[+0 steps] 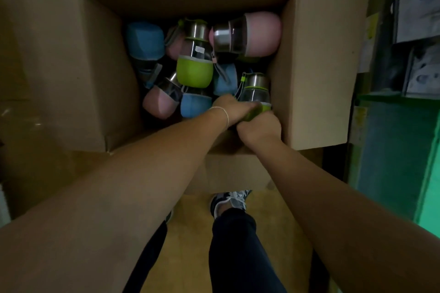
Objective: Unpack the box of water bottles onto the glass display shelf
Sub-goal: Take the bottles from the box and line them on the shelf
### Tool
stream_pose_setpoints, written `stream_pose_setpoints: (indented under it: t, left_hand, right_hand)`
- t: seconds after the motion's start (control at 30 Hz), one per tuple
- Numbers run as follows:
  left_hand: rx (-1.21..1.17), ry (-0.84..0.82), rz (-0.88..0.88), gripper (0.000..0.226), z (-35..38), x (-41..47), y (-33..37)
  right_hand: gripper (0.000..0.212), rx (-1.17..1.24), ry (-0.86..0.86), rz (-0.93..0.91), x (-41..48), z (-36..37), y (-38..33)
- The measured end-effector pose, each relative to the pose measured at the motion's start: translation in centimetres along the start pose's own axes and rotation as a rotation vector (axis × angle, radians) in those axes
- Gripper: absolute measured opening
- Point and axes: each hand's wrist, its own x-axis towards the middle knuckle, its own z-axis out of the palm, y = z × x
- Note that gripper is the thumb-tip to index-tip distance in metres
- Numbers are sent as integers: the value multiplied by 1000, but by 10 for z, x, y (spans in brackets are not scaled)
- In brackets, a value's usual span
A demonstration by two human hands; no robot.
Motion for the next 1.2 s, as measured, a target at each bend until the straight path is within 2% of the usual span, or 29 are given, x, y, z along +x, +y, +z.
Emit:
stream_pose_setpoints:
  t: [0.13, 0.23, 0.3, 0.47, 0.53, 0.63, 0.7, 0.8, 0.93, 1.1, 1.13, 1.2]
  left_hand:
    - [-31, -23, -36, 60, 11, 8, 10]
    - [-43, -31, -76, 63, 14, 11, 12]
    - [-69, -36, -102, 63, 13, 11, 11]
    - [-128, 52, -101, 54, -3, -2, 5]
    - [-172, 68, -121, 67, -12, -18, 4]
    - [-226, 85, -149, 107, -26, -46, 3]
    - [-268, 106, -135, 105, -38, -72, 8]
    - [-302, 117, -87, 85, -52, -123, 18]
    - [-288, 123, -39, 83, -68, -195, 33]
    - [-278, 236, 72, 73, -100, -310, 65]
    - [-268, 255, 105, 73, -107, -332, 74]
    - [-227, 299, 149, 86, -122, -373, 92]
  right_hand:
    - [89, -70, 13, -15, 2, 5, 6]
    - [93, -92, 21, -32, 1, 8, 8]
    - [88, -101, 13, -50, 0, 6, 8]
    - [60, 12, -16, -99, -9, -9, 7]
    - [61, 48, -28, -109, -17, -15, 6]
    - [68, 99, -78, -135, -46, -27, -1]
    - [67, 126, -95, -165, -68, -38, -7]
    - [55, 168, -117, -216, -108, -62, -18]
    - [44, 156, -166, -265, -171, -103, -29]
    - [34, 166, -168, -371, -265, -161, -47]
    - [35, 172, -147, -400, -285, -172, -52]
    - [39, 188, -98, -451, -324, -194, -62]
